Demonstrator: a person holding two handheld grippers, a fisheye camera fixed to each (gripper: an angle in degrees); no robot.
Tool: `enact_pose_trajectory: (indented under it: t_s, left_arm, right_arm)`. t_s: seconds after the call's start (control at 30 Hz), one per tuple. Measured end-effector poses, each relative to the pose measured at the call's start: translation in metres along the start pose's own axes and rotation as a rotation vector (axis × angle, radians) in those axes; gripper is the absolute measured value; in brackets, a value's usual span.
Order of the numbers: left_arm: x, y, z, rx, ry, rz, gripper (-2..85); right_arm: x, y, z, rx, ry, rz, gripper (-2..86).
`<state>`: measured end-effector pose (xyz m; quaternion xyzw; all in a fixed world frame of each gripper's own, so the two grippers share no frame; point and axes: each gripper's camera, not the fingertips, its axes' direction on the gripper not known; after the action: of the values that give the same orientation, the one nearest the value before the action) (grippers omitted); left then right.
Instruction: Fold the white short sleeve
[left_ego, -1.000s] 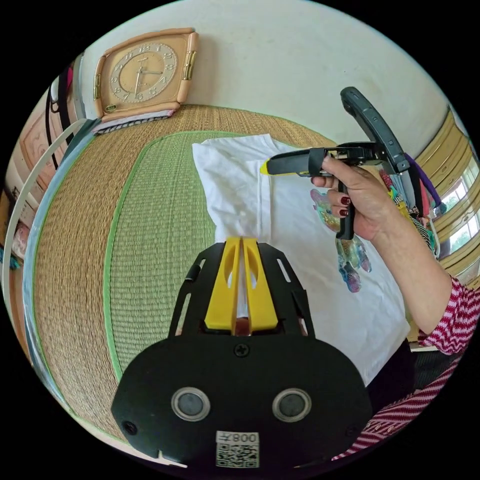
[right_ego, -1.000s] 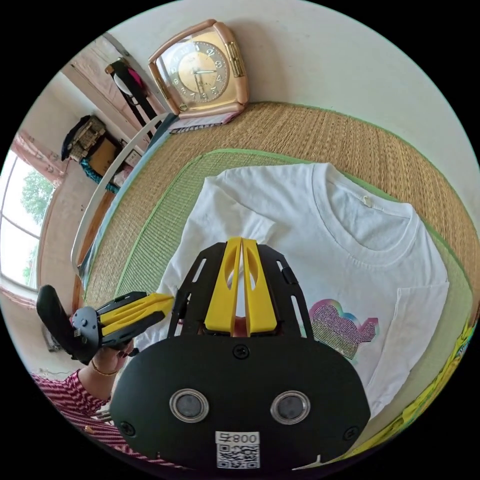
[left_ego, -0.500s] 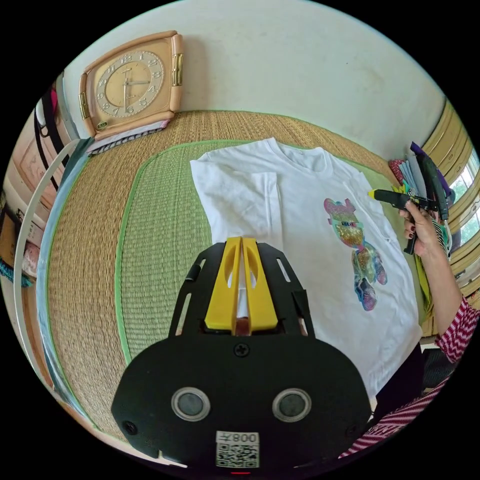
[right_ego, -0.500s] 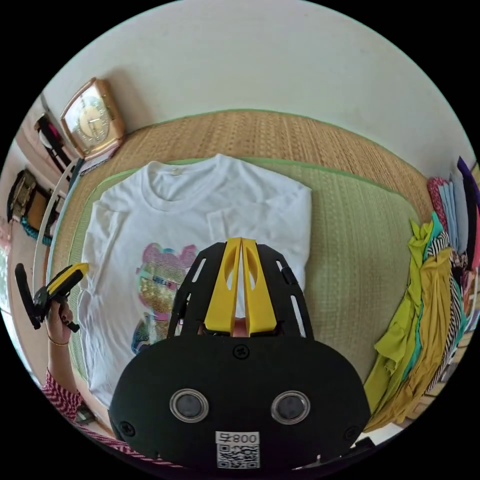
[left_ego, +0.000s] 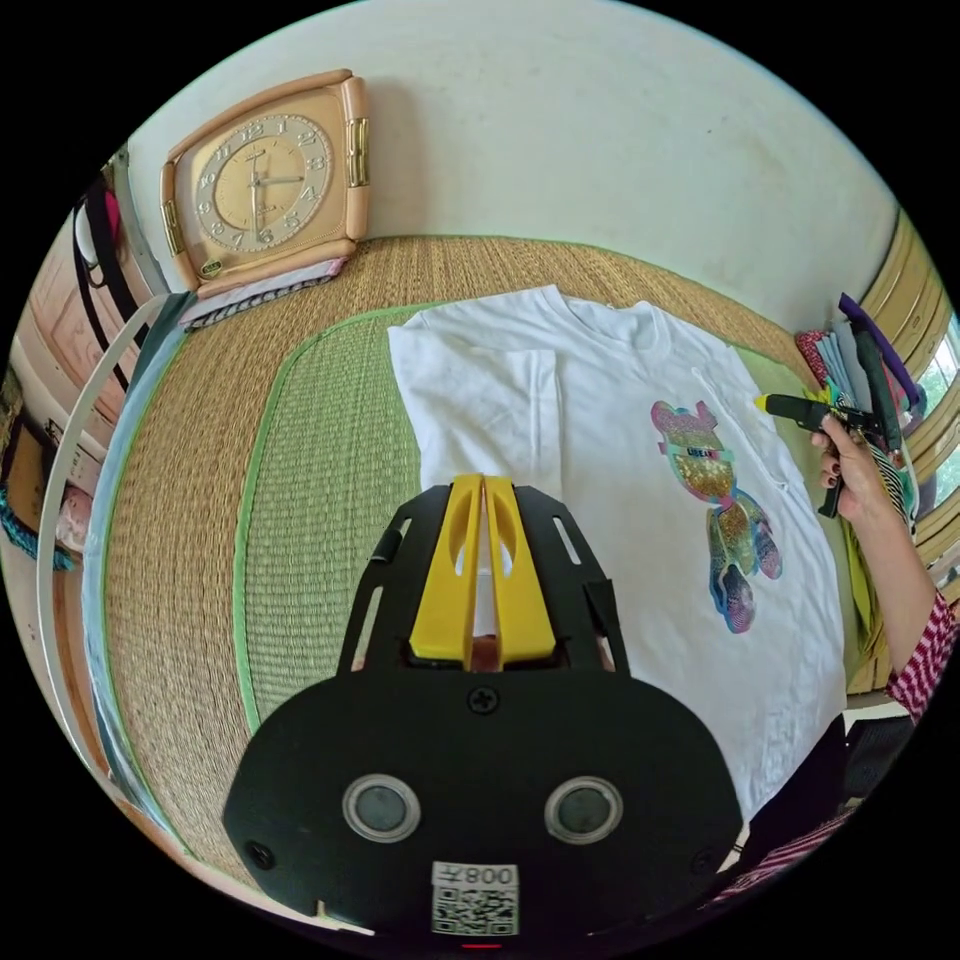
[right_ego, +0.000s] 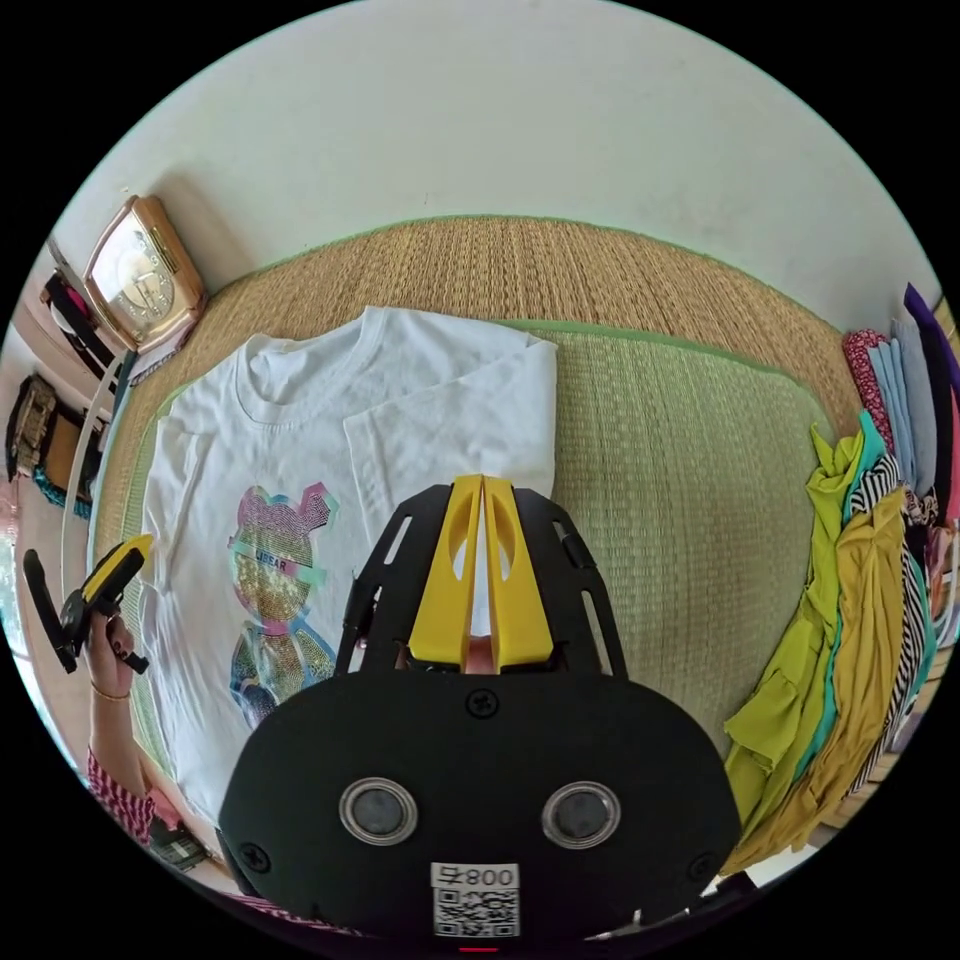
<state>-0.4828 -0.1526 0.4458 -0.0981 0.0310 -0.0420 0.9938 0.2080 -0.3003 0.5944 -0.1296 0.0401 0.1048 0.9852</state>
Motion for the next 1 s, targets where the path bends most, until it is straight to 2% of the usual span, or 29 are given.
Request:
enact_pose_trajectory:
  t_s: [0.07,0.27,0.47,0.63,1.0]
  left_arm:
    - [-0.004,0.003,-0.007,0.003,0.005,-0.016,0.3]
    - [-0.027,0.047,-0.054,0.041,0.065,-0.086,0.9]
    - [-0.065,0.150,-0.098,-0.049,0.147,-0.240,4.2]
    - [-0.079,0.229,-0.128,-0.159,0.200,-0.335,7.8]
    - [-0.088,0.325,-0.143,-0.249,0.321,-0.485,8.6]
  right_arm:
    - [0.009,0.010,0.003,-0.044,-0.006,0.009,-0.4]
    - [0.036,0.049,-0.045,-0.017,-0.125,0.033,-0.3]
    - [0.084,0.139,-0.100,-0.075,-0.208,0.025,0.7]
    - [0.125,0.223,-0.139,-0.168,-0.199,0.015,4.0]
    - [0.212,0.377,-0.191,-0.298,-0.266,0.156,6.9]
